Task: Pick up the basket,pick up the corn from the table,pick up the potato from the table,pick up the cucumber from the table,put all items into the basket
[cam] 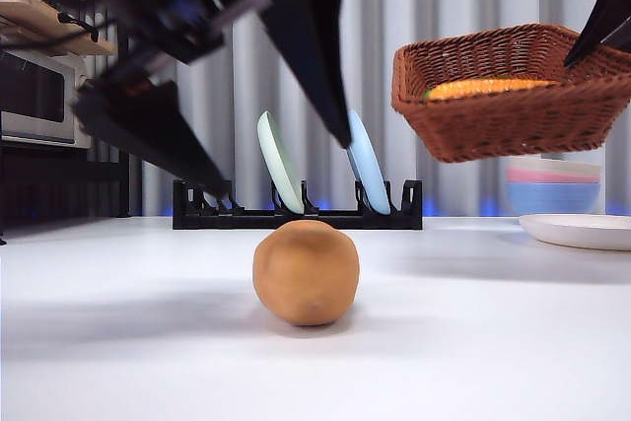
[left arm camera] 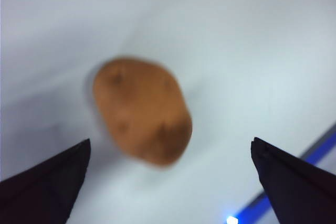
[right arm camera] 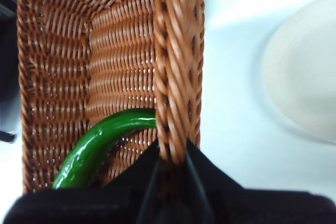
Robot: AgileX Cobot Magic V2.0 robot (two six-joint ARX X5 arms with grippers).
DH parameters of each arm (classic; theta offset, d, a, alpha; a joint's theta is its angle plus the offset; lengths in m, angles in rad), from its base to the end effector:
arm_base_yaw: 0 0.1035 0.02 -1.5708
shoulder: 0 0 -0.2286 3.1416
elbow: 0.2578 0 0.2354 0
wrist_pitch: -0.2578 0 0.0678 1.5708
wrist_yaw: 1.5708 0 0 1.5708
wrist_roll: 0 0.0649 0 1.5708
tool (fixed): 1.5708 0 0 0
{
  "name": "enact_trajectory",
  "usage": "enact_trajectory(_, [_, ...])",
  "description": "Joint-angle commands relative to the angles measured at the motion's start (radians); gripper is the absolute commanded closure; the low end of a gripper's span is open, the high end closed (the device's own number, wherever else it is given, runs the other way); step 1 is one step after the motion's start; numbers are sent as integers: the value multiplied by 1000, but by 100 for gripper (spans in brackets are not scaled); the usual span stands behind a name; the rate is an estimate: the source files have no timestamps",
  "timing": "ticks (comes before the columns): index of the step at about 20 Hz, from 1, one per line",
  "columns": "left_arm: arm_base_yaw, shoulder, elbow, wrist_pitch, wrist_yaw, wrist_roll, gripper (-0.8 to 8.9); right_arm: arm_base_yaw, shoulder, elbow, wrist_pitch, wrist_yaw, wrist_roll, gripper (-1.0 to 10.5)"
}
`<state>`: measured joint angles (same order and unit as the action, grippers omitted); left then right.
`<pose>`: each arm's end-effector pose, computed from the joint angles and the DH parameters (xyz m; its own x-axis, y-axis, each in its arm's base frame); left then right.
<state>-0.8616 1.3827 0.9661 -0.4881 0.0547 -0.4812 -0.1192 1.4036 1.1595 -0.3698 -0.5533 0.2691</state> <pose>0.1872 -0.2236 0.1866 0.3603 -0.5038 -0.7851 0.4542 0.8298 -0.3241 0.3197 -0.0039 0.2613 0.7530 0.4391 -0.4901 -0.1615 0.8454 0.5091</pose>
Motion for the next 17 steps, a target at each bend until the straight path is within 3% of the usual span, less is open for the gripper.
enact_trajectory(1, [14, 57, -1, 47, -2, -31, 220, 0, -3, 14, 18, -25, 22, 963])
enact_trajectory(11, [58, 272, 0, 180, -28, -19, 238, 3, -3, 14, -26, -26, 22, 963])
enact_trajectory(12, [58, 273, 0, 180, -32, -14, 339, 3, -3, 14, -30, -26, 22, 963])
enact_trajectory(14, [55, 273, 0, 180, -60, 31, 760, 11, -3, 14, -36, -26, 21, 963])
enact_trajectory(15, [55, 273, 0, 180, -63, 45, 819, 16, -3, 14, -40, -26, 21, 963])
enact_trajectory(17, [56, 262, 0, 155, -50, 65, 821, 29, -3, 14, -54, -26, 21, 963])
